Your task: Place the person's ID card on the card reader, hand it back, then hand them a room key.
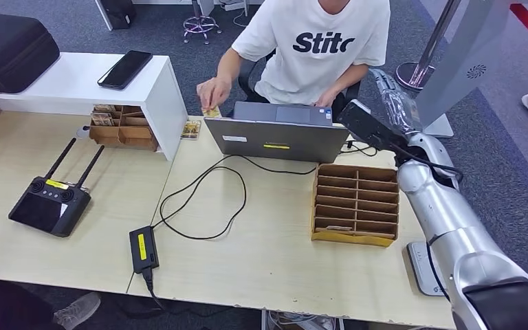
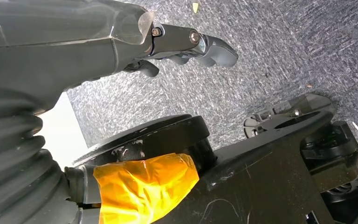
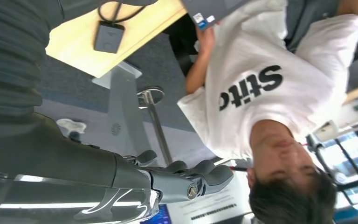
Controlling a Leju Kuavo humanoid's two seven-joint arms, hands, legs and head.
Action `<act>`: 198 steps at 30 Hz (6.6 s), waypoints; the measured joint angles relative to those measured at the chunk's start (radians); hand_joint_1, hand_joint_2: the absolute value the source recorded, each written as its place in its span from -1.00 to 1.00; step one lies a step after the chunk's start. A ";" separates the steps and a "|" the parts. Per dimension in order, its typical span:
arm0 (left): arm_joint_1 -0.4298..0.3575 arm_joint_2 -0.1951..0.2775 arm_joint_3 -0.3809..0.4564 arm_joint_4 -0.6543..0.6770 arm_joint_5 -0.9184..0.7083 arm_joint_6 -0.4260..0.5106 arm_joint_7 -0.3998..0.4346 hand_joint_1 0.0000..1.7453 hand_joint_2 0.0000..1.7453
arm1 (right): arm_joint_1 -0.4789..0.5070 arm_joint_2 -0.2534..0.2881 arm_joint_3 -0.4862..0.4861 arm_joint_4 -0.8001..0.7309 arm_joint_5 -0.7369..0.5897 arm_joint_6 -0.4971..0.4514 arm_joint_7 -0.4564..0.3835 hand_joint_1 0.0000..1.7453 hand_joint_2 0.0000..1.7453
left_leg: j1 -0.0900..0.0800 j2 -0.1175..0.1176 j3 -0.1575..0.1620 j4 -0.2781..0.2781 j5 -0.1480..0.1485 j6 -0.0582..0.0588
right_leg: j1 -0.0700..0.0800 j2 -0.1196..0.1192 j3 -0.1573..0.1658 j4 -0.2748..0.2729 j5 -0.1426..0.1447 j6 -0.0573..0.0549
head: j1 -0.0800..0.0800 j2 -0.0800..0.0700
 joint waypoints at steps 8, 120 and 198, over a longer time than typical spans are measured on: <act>0.002 0.000 0.000 0.000 0.024 0.003 -0.004 -1.00 1.00 | 0.126 -0.015 0.021 -0.287 0.033 -0.030 0.009 -1.00 1.00 | 0.000 0.001 0.000 0.000 0.000 0.000 | 0.000 0.001 -0.001 0.000 0.000 0.000 | 0.000 0.000; 0.010 -0.009 0.003 0.000 0.092 0.025 -0.016 -1.00 1.00 | 0.752 -0.078 0.017 -0.452 0.432 -0.264 0.101 -1.00 1.00 | 0.000 0.000 -0.001 0.000 -0.002 0.000 | 0.000 0.000 0.000 -0.001 -0.002 0.000 | 0.000 0.000; 0.011 -0.010 0.000 0.000 0.107 0.027 -0.018 -1.00 1.00 | 0.750 -0.048 -0.118 -0.424 0.391 -0.295 0.053 -1.00 1.00 | 0.000 0.001 -0.001 0.000 -0.002 0.000 | 0.000 0.000 -0.001 0.000 -0.002 0.000 | 0.000 0.000</act>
